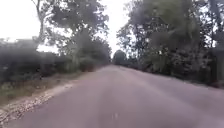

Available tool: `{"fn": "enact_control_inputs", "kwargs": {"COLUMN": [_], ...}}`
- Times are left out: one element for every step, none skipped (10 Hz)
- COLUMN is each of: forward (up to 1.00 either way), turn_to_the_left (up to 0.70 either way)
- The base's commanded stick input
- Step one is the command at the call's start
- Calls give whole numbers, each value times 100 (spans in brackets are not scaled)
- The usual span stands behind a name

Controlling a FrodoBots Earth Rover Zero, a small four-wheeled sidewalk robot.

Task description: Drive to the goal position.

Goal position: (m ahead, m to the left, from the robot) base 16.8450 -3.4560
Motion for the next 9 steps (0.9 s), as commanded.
{"fn": "enact_control_inputs", "kwargs": {"forward": [100,100,100,100,100,100,100,100,100], "turn_to_the_left": [0,0,0,0,0,0,0,0,0]}}
